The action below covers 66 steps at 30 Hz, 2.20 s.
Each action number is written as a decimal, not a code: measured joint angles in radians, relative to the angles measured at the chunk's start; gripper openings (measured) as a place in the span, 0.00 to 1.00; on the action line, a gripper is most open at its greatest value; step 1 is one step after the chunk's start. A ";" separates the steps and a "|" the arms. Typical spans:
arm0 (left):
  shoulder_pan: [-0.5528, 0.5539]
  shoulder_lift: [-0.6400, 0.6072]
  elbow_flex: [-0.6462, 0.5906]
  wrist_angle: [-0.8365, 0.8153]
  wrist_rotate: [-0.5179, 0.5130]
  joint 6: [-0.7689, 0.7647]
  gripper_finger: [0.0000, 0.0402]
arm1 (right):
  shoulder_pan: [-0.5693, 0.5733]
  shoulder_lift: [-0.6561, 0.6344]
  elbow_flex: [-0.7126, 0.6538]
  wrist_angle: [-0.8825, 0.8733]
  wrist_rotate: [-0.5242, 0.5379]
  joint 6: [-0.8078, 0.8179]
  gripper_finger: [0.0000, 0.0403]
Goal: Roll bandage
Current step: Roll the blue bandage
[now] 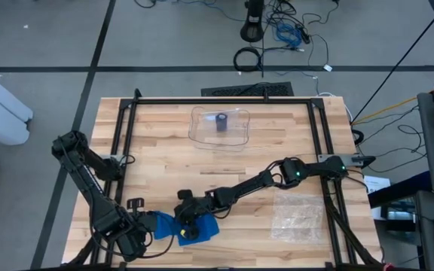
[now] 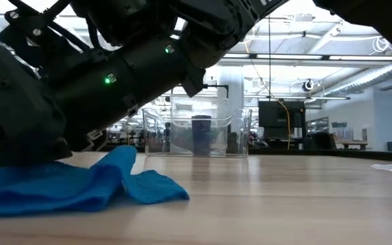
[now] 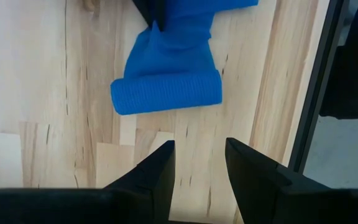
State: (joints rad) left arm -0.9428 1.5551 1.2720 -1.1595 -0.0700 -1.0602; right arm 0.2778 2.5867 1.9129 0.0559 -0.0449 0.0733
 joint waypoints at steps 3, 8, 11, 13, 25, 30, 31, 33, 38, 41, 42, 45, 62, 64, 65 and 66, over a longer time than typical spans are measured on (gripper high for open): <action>0.000 0.000 0.000 0.000 0.000 -0.005 0.37 | 0.003 -0.013 0.000 -0.038 0.007 -0.001 0.01; -0.005 0.000 0.000 0.000 0.000 -0.007 0.37 | 0.030 -0.084 -0.006 -0.220 0.151 0.033 0.00; -0.011 0.000 0.000 0.000 -0.027 -0.007 0.37 | 0.062 -0.140 -0.011 -0.368 0.291 0.028 0.00; -0.015 0.000 0.000 0.000 -0.060 -0.007 0.37 | 0.081 -0.184 -0.012 -0.458 0.357 0.026 0.00; -0.015 0.002 -0.032 0.104 -0.286 -0.006 0.37 | 0.148 -0.287 -0.006 -0.947 0.533 0.197 0.00; -0.015 0.050 -0.043 0.151 -0.361 0.020 0.37 | 0.167 -0.283 -0.007 -1.124 0.540 0.313 0.00; -0.013 0.066 -0.043 0.155 -0.373 0.021 0.37 | 0.174 -0.284 -0.007 -1.149 0.543 0.328 0.00; -0.002 0.103 -0.044 0.166 -0.379 0.029 0.37 | 0.188 -0.284 -0.007 -1.188 0.542 0.356 0.00; 0.021 0.207 -0.044 0.222 -0.454 0.092 0.37 | 0.225 -0.289 -0.007 -1.220 0.484 0.422 0.00; 0.038 0.260 -0.044 0.300 -0.544 0.153 0.37 | 0.244 -0.289 -0.007 -1.201 0.436 0.458 0.00; 0.042 0.276 -0.044 0.327 -0.575 0.176 0.37 | 0.250 -0.289 -0.007 -1.187 0.429 0.469 0.00; 0.057 0.310 -0.044 0.403 -0.666 0.248 0.37 | 0.263 -0.289 -0.007 -1.140 0.385 0.482 0.00; 0.131 0.487 -0.044 0.466 -0.747 0.394 0.37 | 0.307 -0.289 -0.006 -1.122 0.351 0.517 0.00; 0.135 0.497 -0.044 0.482 -0.757 0.393 0.37 | 0.307 -0.289 -0.006 -1.123 0.350 0.517 0.00; 0.136 0.502 -0.044 0.489 -0.767 0.393 0.37 | 0.307 -0.289 -0.006 -1.123 0.350 0.516 0.00; 0.136 0.503 -0.044 0.499 -0.779 0.394 0.37 | 0.307 -0.289 -0.006 -1.123 0.351 0.516 0.00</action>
State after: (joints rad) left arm -0.8070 2.0579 1.2282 -0.6605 -0.8485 -0.6666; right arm 0.5848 2.2978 1.9064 -1.0668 0.3062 0.5892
